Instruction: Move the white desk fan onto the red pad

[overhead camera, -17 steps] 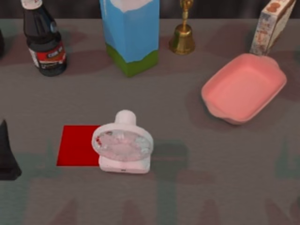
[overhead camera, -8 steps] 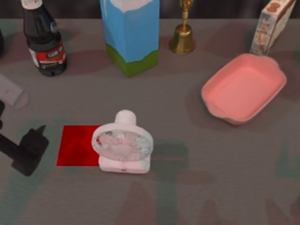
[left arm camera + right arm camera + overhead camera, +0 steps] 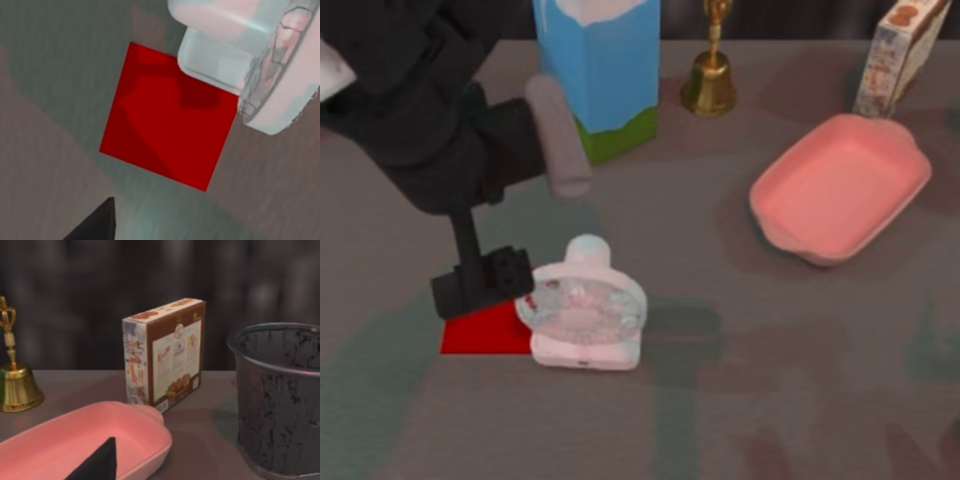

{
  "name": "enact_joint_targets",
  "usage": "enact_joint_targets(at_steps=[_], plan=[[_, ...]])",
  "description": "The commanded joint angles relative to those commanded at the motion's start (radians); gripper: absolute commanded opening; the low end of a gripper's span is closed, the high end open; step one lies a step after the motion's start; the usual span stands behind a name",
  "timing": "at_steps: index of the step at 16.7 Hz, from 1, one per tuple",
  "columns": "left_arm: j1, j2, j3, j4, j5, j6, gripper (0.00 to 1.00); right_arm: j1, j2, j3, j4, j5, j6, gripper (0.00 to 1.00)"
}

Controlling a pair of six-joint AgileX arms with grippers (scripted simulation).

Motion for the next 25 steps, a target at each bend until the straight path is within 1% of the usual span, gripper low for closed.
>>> enact_joint_targets(at_steps=[3,5,9,14,21,25], plan=[[-0.07,0.209,0.199,-0.15,-0.002,0.102,1.0,0.0,0.0,0.0,0.0,0.0,0.0,1.0],[-0.105,0.302,0.296,-0.219,-0.003,0.151,1.0,0.0,0.0,0.0,0.0,0.0,0.0,1.0],[-0.133,0.374,0.379,-0.275,-0.003,0.192,1.0,0.0,0.0,0.0,0.0,0.0,0.0,1.0],[-0.129,0.372,0.373,-0.269,-0.003,0.192,1.0,0.0,0.0,0.0,0.0,0.0,0.0,1.0],[-0.129,0.371,0.2,-0.099,-0.003,0.196,1.0,0.0,0.0,0.0,0.0,0.0,0.0,1.0],[-0.128,0.372,0.177,-0.076,-0.003,0.197,1.0,0.0,0.0,0.0,0.0,0.0,0.0,1.0]])
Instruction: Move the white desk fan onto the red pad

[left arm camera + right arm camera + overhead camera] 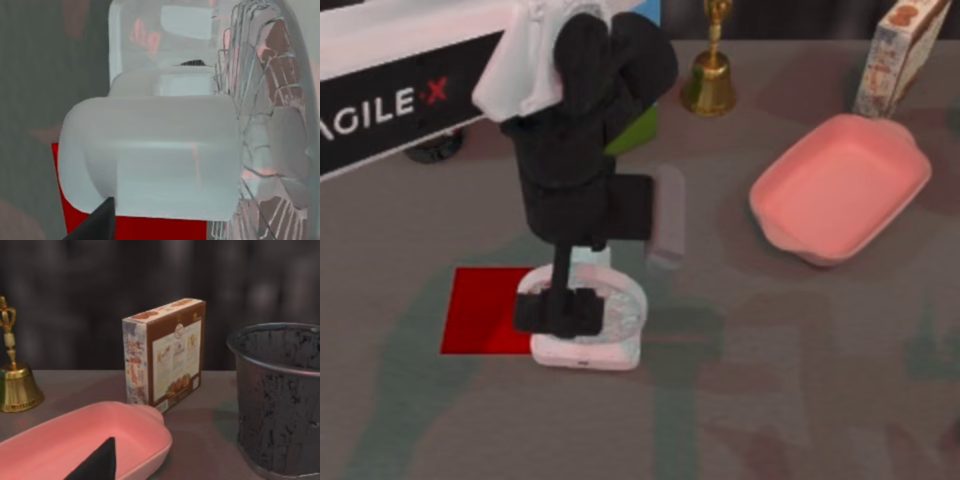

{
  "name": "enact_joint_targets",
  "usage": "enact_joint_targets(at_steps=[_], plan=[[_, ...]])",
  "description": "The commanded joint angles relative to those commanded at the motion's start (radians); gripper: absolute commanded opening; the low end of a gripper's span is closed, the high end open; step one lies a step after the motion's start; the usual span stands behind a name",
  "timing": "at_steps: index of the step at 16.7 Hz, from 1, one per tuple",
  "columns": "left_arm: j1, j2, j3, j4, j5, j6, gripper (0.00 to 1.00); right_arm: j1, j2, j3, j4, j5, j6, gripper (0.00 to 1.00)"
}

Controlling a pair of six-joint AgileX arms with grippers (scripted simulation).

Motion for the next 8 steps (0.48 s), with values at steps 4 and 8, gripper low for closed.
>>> enact_joint_targets(at_steps=[4,8], plan=[[0.0,0.0,0.0,0.0,0.0,0.0,0.77,0.0,0.0,0.0,0.0,0.0,0.0,1.0],[0.0,0.0,0.0,0.0,0.0,0.0,0.47,0.0,0.0,0.0,0.0,0.0,0.0,1.0]])
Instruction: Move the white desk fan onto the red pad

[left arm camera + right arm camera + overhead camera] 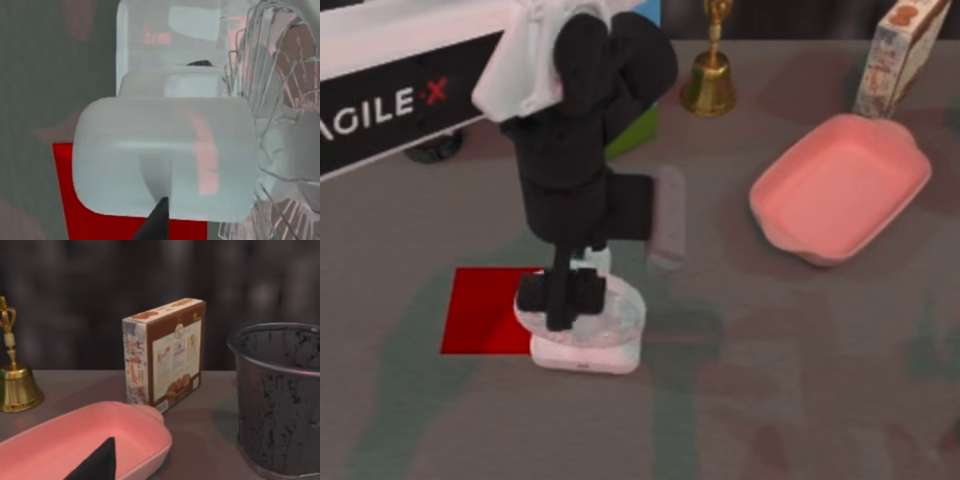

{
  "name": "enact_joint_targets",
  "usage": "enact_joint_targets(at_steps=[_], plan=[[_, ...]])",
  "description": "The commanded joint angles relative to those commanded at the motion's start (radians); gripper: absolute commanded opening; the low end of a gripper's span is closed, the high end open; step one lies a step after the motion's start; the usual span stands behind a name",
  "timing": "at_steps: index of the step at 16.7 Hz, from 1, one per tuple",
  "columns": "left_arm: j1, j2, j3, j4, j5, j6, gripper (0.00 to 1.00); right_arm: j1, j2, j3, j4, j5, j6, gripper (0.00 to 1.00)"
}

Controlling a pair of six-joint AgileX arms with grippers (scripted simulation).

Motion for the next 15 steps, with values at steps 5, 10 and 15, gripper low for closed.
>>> enact_joint_targets(at_steps=[5,10,15], plan=[[0.0,0.0,0.0,0.0,0.0,0.0,0.1,0.0,0.0,0.0,0.0,0.0,0.0,1.0],[0.0,0.0,0.0,0.0,0.0,0.0,0.0,0.0,0.0,0.0,0.0,0.0,0.0,1.0],[-0.001,-0.007,0.002,0.0,0.0,0.001,0.0,0.0,0.0,0.0,0.0,0.0,0.0,1.0]])
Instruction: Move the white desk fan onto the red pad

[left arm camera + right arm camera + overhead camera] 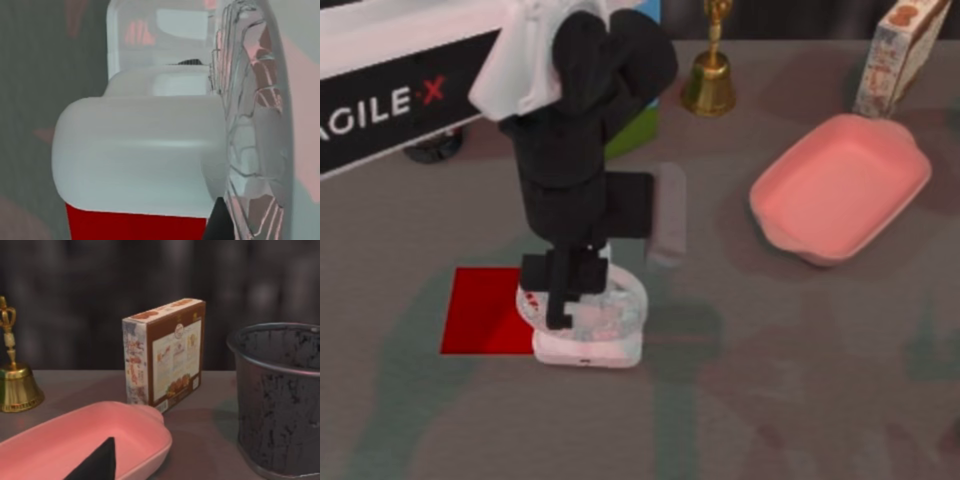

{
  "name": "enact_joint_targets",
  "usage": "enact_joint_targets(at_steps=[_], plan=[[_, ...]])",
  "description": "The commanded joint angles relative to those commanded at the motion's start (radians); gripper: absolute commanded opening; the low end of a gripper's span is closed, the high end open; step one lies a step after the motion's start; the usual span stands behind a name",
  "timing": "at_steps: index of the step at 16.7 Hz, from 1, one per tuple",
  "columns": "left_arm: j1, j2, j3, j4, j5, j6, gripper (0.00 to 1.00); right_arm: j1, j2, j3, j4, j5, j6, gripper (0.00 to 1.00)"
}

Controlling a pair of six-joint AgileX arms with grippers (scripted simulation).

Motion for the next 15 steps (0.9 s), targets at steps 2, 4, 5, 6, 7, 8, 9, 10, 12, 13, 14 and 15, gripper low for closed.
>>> enact_joint_targets(at_steps=[2,4,5,6,7,8,9,10,12,13,14,15], plan=[[0.0,0.002,0.017,-0.017,0.0,0.002,0.0,0.0,0.0,0.0,0.0,0.0,0.0,1.0],[0.004,0.005,0.064,-0.065,0.0,0.002,0.0,0.0,0.0,0.0,0.0,0.0,0.0,1.0],[0.007,0.006,0.094,-0.095,0.0,0.001,0.0,0.0,0.0,0.0,0.0,0.0,0.0,1.0],[0.01,0.006,0.124,-0.124,0.0,0.0,0.0,0.0,0.0,0.0,0.0,0.0,0.0,1.0],[0.013,0.006,0.153,-0.152,0.0,0.0,0.0,0.0,0.0,0.0,0.0,0.0,0.0,1.0],[0.015,0.005,0.177,-0.176,0.0,-0.001,0.0,0.0,0.0,0.0,0.0,0.0,0.0,1.0],[0.017,0.003,0.194,-0.192,0.0,-0.002,0.0,0.0,0.0,0.0,0.0,0.0,0.0,1.0],[0.018,0.002,0.201,-0.199,0.0,-0.002,0.0,0.0,0.0,0.0,0.0,0.0,0.0,1.0],[0.018,0.002,0.201,-0.199,0.0,-0.002,0.0,0.0,0.0,0.0,0.0,0.0,0.0,1.0],[0.013,0.003,0.198,-0.196,0.0,-0.001,0.0,0.0,0.0,0.0,0.0,0.0,0.0,1.0],[0.016,0.002,0.196,-0.195,0.0,0.002,0.0,0.0,0.0,0.0,0.0,0.0,0.0,1.0],[0.028,-0.003,0.188,-0.192,0.0,0.013,0.0,0.0,0.0,0.0,0.0,0.0,0.0,1.0]])
